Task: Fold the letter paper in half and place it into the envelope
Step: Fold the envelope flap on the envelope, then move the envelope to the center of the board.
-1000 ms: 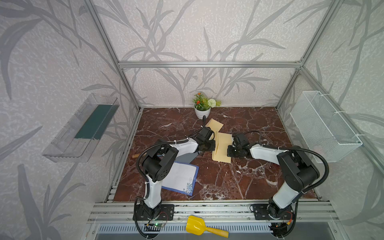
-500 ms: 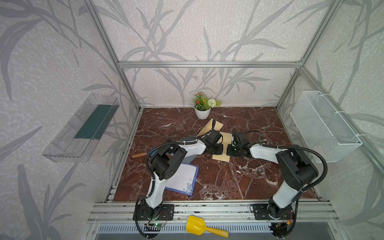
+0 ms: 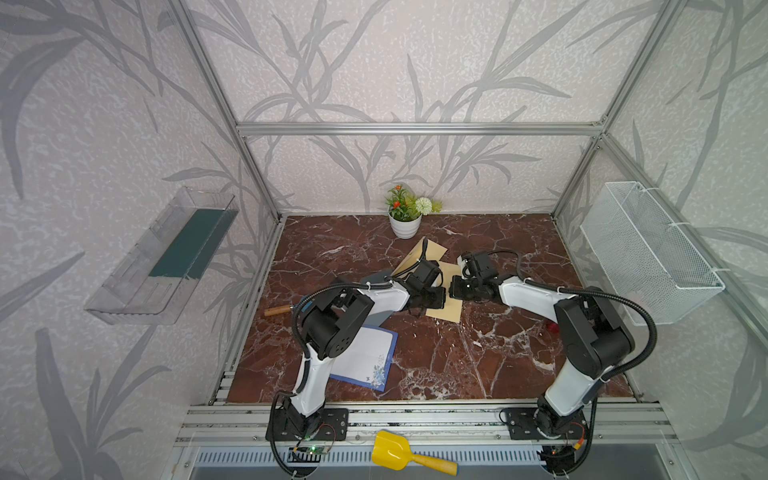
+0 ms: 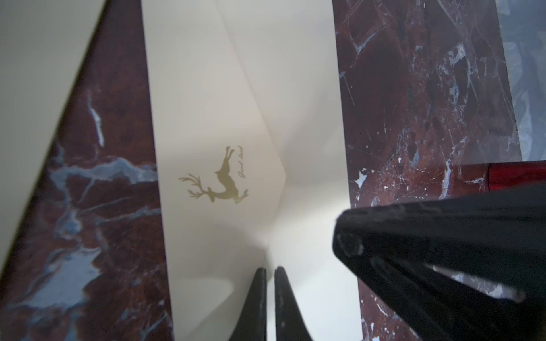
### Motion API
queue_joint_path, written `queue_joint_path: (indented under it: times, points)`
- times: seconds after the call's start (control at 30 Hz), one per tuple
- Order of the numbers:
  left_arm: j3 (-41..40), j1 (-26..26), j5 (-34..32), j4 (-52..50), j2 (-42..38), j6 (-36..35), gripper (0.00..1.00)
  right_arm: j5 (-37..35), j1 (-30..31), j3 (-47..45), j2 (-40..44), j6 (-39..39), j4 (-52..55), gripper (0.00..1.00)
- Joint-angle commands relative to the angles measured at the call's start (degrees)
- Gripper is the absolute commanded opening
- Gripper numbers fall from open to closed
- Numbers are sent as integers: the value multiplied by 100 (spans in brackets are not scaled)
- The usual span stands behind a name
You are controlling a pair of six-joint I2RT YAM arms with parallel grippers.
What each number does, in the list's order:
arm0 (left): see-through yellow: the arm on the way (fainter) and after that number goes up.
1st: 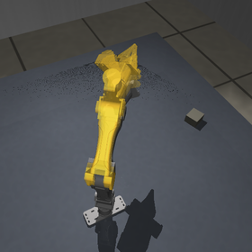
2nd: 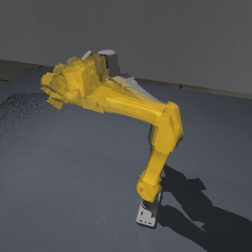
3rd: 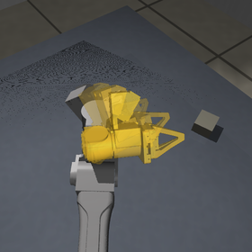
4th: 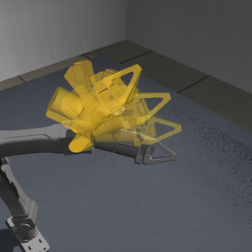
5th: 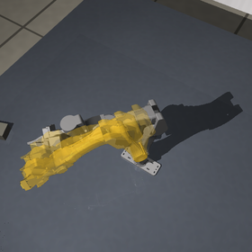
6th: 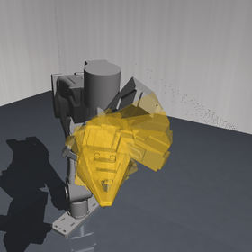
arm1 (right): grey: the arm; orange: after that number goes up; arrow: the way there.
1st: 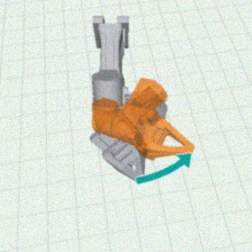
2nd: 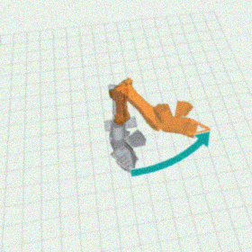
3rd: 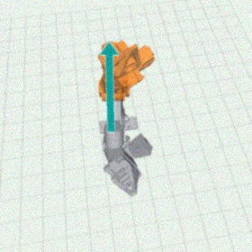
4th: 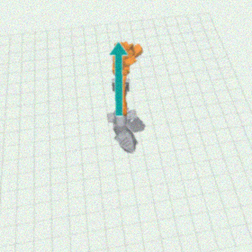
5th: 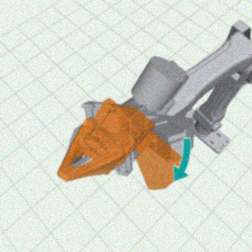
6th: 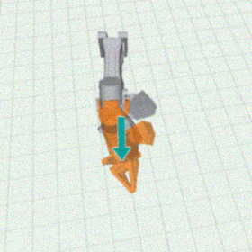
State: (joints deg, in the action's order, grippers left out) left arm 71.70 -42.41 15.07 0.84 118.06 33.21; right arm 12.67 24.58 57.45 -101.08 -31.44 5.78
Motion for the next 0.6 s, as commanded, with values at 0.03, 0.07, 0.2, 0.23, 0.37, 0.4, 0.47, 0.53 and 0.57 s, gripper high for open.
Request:
queue_joint_path:
  times: [0.03,0.07,0.2,0.23,0.37,0.4,0.47,0.53,0.57]
  points:
    - [-209,5,55,-149,140,72,10,379,-93,225,-428,64,-124,7]
    - [-220,0,72,-137,138,72,10,415,-106,249,-499,44,-155,7]
    - [-284,1,136,-15,99,80,10,540,-146,334,-771,-58,-318,7]
    - [-299,-3,162,12,96,78,10,480,-147,372,-832,-84,-251,6]
    - [-337,14,237,78,25,66,10,-34,-194,343,-927,-298,33,4]
    - [-341,14,247,96,-2,56,10,-131,-214,319,-931,-342,62,4]
    - [-351,22,268,109,-91,30,10,-352,-249,242,-910,-402,105,4]
    - [-394,41,296,160,-280,21,11,-577,-286,177,-859,-448,168,4]
    - [-416,57,287,170,-392,28,12,-657,-311,138,-832,-457,176,4]
